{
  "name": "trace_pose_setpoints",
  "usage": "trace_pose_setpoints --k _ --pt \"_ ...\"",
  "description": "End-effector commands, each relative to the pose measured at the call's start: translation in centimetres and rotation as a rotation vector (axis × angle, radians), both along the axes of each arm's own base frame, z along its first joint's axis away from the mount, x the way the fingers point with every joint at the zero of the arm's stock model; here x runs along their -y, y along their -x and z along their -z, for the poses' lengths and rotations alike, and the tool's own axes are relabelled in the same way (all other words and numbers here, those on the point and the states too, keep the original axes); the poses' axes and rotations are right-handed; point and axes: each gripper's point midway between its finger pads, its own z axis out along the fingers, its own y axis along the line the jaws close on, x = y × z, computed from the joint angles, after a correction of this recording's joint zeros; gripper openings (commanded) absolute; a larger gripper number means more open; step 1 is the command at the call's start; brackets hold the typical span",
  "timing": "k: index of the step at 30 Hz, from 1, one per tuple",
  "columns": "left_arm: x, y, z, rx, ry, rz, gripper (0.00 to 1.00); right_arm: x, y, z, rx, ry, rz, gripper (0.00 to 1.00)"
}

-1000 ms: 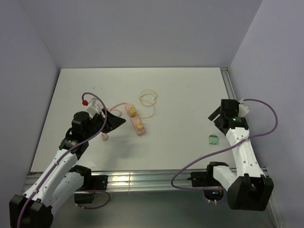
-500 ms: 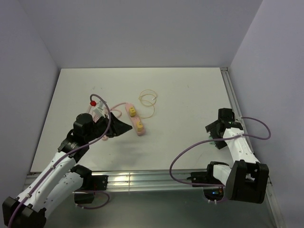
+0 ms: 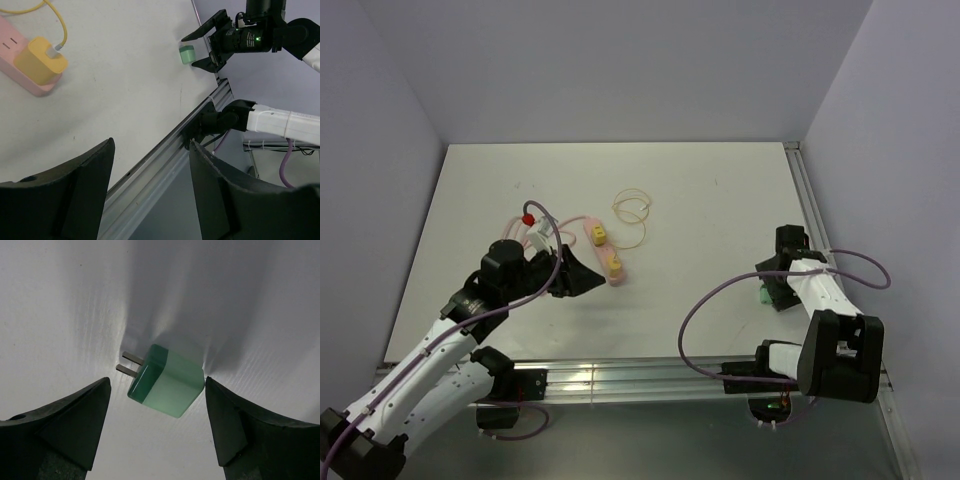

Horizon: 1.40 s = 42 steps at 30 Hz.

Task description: Insert the plug

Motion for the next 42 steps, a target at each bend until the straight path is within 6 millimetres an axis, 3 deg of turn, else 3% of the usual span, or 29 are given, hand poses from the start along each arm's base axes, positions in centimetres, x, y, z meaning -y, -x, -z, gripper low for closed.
trace_pose_setpoints --k 1,9,10,11,13,14,19,22,24,25,28,30,33,37,42 --pt "0.3 -0.3 -1.6 0.061 0.007 0.009 0.67 1.4 -1.6 -0.8 0.047 0.053 0.054 0.82" --pt "0.3 -0.2 -1.2 0.049 -0.008 0.013 0.67 1.2 -1.1 0.5 0.026 0.049 0.039 0.63" --pt "0.4 -0.2 -1.2 0.048 -0.005 0.017 0.67 1.1 -1.0 0.7 0.030 0.047 0.028 0.56" --pt "0.4 -0.1 -1.1 0.044 -0.004 0.019 0.67 0.8 -1.0 0.7 0.037 0.030 0.016 0.42" --pt "0.4 0.0 -1.0 0.034 -0.002 0.018 0.67 0.5 -1.3 0.5 0.057 0.023 -0.023 0.30" --pt "0.3 0.0 -1.1 0.036 -0.005 0.014 0.66 -0.2 -1.8 0.4 0.075 -0.007 -0.053 0.23" --pt "-0.2 -0.2 -1.6 0.052 -0.022 -0.010 0.67 -3.1 -5.5 -2.4 0.186 -0.064 -0.314 0.16" --pt "-0.4 -0.4 -2.2 0.070 -0.031 -0.016 0.68 -6.5 -7.8 -5.1 0.247 -0.052 -0.545 0.11" --pt "-0.4 -0.4 -2.4 0.076 -0.034 -0.018 0.68 -10.5 -8.7 -6.9 0.312 -0.068 -0.721 0.07" --pt "-0.5 -0.4 -2.5 0.079 -0.036 -0.018 0.68 -12.6 -9.2 -8.6 0.380 -0.088 -0.832 0.04" --pt "-0.4 -0.4 -2.5 0.070 -0.048 -0.013 0.69 -18.5 -9.0 -12.3 0.527 -0.114 -1.097 0.04" --pt "-0.3 -0.5 -2.4 0.052 -0.059 -0.007 0.69 -21.7 -8.0 -14.1 0.603 -0.120 -1.250 0.04" --pt "0.0 -0.6 -2.6 0.031 -0.061 0.008 0.68 -24.9 -6.0 -16.1 0.706 -0.119 -1.440 0.03" --pt "0.7 -0.8 -3.7 0.010 -0.021 0.022 0.68 -27.7 -2.8 -17.9 0.788 -0.086 -1.646 0.01" --pt "2.1 -0.7 -3.0 -0.076 0.048 0.055 0.71 -30.1 0.3 -19.0 0.843 -0.034 -1.798 0.00"
